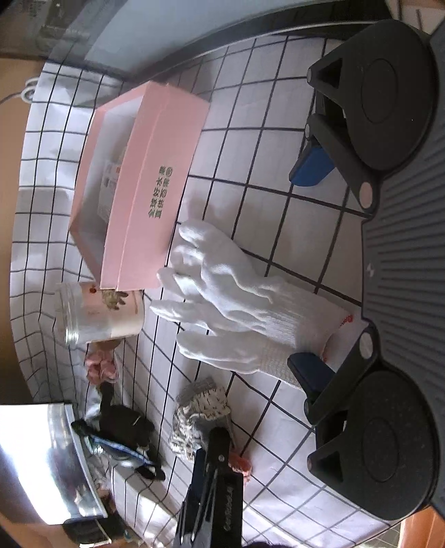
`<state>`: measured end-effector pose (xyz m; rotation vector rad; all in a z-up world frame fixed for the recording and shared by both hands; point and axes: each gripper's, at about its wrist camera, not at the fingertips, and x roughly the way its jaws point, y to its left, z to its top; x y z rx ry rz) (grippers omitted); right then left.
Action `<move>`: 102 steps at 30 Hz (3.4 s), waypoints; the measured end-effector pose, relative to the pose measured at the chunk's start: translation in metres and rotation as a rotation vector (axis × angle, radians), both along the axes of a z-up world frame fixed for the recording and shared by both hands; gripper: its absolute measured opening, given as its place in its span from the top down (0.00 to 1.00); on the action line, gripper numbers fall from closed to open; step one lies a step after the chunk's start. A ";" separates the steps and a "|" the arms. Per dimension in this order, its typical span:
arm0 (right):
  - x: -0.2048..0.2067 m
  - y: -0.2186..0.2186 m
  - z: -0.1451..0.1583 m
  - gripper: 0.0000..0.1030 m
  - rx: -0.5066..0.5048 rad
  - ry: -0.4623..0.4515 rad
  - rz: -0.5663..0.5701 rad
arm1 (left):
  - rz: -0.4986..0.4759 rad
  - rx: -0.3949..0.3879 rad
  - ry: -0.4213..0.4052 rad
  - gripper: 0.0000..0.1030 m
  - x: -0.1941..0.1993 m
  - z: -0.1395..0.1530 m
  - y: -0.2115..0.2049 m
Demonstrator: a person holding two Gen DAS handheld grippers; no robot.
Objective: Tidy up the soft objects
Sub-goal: 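Lift the white gloves with the right gripper toward the pink box, then lower the gloves into the pink box and open the right gripper while the left gripper releases the pouch there, then move the right gripper to the black-and-blue bag and grasp its strap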
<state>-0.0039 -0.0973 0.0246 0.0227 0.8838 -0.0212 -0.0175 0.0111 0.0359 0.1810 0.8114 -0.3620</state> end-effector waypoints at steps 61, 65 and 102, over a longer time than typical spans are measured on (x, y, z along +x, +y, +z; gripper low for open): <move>0.069 -0.081 0.123 0.85 0.008 -0.162 -0.294 | -0.245 -0.441 -0.044 0.74 0.216 0.090 -0.095; 0.141 -0.109 0.114 0.85 0.109 -0.146 -0.339 | -0.237 -0.439 -0.030 0.74 0.187 0.087 -0.057; 0.164 0.079 0.089 0.21 -0.035 -0.113 0.096 | 0.391 -0.268 0.026 0.74 0.139 0.044 0.227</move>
